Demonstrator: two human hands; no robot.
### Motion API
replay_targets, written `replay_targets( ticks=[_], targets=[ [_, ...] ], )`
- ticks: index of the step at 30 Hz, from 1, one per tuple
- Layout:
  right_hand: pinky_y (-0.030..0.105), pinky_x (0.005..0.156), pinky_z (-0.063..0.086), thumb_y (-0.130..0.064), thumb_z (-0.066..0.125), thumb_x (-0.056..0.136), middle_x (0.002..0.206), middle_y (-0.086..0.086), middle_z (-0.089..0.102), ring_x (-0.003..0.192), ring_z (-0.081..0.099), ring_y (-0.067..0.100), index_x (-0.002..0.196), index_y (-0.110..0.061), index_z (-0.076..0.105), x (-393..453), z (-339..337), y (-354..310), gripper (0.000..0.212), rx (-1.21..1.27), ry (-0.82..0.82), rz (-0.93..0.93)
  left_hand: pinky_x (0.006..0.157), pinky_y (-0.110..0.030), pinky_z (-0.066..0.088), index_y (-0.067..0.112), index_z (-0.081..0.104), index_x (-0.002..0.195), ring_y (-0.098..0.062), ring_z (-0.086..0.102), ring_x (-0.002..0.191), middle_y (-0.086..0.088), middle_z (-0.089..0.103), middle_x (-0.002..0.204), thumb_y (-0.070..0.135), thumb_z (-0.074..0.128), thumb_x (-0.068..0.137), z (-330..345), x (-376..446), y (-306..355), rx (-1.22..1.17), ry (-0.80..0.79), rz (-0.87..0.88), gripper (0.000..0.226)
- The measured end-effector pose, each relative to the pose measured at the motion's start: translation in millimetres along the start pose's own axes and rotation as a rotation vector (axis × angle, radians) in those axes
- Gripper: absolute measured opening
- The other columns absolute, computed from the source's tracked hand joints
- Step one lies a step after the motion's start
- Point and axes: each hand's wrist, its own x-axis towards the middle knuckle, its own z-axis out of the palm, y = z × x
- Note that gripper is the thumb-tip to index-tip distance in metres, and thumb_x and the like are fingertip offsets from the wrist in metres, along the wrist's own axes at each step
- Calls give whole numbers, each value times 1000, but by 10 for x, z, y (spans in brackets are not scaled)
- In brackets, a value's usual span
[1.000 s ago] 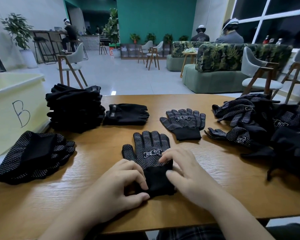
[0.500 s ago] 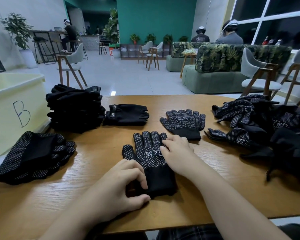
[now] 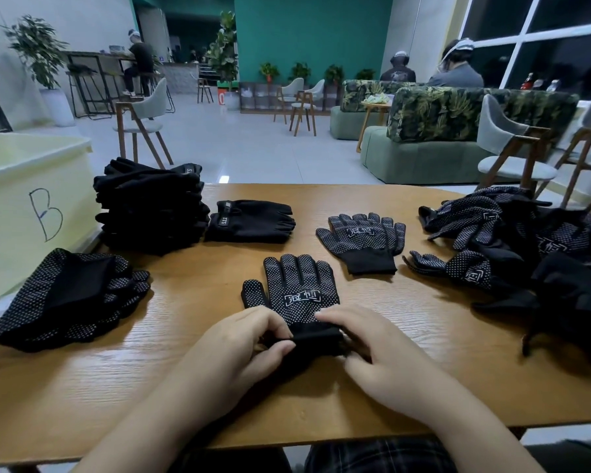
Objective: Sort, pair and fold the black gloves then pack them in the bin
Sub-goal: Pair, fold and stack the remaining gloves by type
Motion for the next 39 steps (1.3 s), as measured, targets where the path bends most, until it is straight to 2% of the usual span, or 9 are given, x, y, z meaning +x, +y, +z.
replay_targets(
  ticks=[4, 9, 15, 19, 24, 27, 30, 33, 39],
  targets=[
    [16, 102, 29, -30, 51, 80, 114, -29, 49, 116, 40, -6, 115, -33, 61, 99, 24, -23, 37, -47, 67, -1, 74, -7, 37, 40, 50, 94, 5, 52, 89, 24, 52, 100, 55, 49, 83, -22, -9, 22, -29, -10, -4, 19],
    [26, 84, 37, -15, 52, 85, 88, -21, 49, 96, 48, 13, 83, -38, 51, 235, -15, -77, 23, -35, 79, 23, 101, -8, 26, 53, 25, 128, 13, 28, 124, 39, 29, 124, 77, 57, 60, -6, 7, 10, 21, -133, -137, 79],
    [31, 71, 38, -19, 43, 97, 89, -2, 60, 88, 53, 18, 91, -26, 52, 393, -87, -159, 13, 44, 131, 189, 101, -32, 35, 35, 31, 128, -12, 48, 108, 17, 50, 109, 25, 60, 89, 94, 279, -100, 91, 48, -342, 49],
    [33, 75, 44, -27, 36, 100, 93, 3, 64, 89, 58, 22, 104, -23, 51, 577, -106, -217, 15, 95, 144, 332, 86, -26, 25, 26, 31, 126, -20, 47, 107, 9, 58, 106, 31, 47, 97, 105, 511, -35, 123, 130, -484, 33],
    [35, 84, 45, -26, 34, 100, 116, 8, 60, 107, 56, 29, 125, -21, 44, 873, -12, -138, 27, -29, 81, 497, 97, -38, 36, 13, 32, 129, -26, 53, 108, 11, 47, 92, 19, 41, 99, 164, 636, -46, 96, 192, -516, 32],
    [33, 77, 44, -29, 34, 101, 117, 5, 60, 106, 57, 27, 122, -18, 45, 892, 53, -156, 26, -166, 130, 550, 91, -29, 38, 10, 34, 133, -22, 50, 108, 1, 40, 117, 11, 44, 96, 209, 588, -135, 133, 244, -463, 39],
    [29, 69, 39, -32, 42, 99, 111, 0, 55, 98, 57, 23, 112, -15, 45, 822, 63, -183, 21, -181, 305, 463, 93, -25, 37, 14, 45, 126, -20, 48, 108, 3, 32, 119, 8, 48, 93, 187, 548, -174, 181, 275, -409, 33],
    [30, 81, 42, -29, 55, 92, 98, -4, 48, 95, 47, 16, 98, -17, 51, 763, 23, -133, 13, -147, 439, 219, 83, -18, 28, 19, 58, 105, -15, 39, 102, 6, 34, 110, 14, 54, 91, 165, 497, -151, 240, 298, -374, 15],
    [30, 94, 24, -40, 54, 81, 112, -8, 36, 112, 27, 14, 106, -29, 46, 679, 146, -170, 28, -275, 129, 143, 71, -34, 40, 25, 62, 89, -19, 52, 80, 9, 46, 76, 30, 58, 87, 102, 390, -31, 352, 274, -403, 8]
  ],
)
